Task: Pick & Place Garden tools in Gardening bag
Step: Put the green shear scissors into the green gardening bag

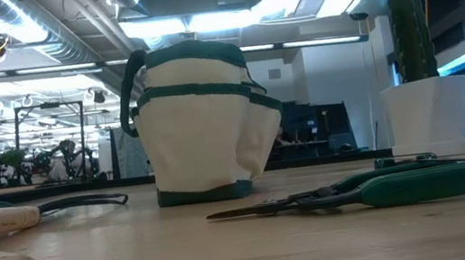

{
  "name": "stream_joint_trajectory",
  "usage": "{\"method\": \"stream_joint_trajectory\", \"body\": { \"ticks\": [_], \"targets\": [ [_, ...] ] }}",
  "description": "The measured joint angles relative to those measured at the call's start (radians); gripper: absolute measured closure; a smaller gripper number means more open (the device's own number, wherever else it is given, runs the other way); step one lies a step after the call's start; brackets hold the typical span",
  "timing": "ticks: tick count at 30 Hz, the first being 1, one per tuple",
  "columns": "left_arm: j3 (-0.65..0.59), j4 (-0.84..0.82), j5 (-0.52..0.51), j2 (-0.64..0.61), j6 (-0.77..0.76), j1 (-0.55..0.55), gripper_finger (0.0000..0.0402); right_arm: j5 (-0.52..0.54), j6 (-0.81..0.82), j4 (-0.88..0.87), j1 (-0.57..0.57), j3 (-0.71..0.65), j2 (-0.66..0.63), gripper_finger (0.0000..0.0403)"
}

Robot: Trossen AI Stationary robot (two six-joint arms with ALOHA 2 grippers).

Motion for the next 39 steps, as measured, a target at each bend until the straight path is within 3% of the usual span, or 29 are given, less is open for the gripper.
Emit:
{"method": "stream_joint_trajectory", "body": {
  "ticks": [4, 10, 14, 24, 39],
  "targets": [
    [0.000, -0.004, 0.062, 0.000, -0.050, -0.003, 0.0313, -0.005, 0.032, -0.001, 0.000, 0.000, 0.000, 0.0139],
    [0.005, -0.067, 0.023, 0.000, -0.179, -0.008, 0.0313, -0.004, 0.030, -0.005, 0.000, 0.000, 0.000, 0.0139],
    [0.006, -0.115, -0.058, 0.001, -0.254, -0.015, 0.0313, -0.004, 0.028, 0.004, 0.000, 0.000, 0.000, 0.0139],
    [0.007, -0.098, -0.131, 0.001, -0.180, -0.071, 0.0313, -0.004, 0.025, 0.001, 0.000, 0.000, 0.000, 0.0139],
    [0.008, -0.163, -0.146, 0.001, -0.319, -0.140, 0.0313, -0.007, 0.024, -0.038, 0.000, 0.000, 0.000, 0.0139]
  ]
}}
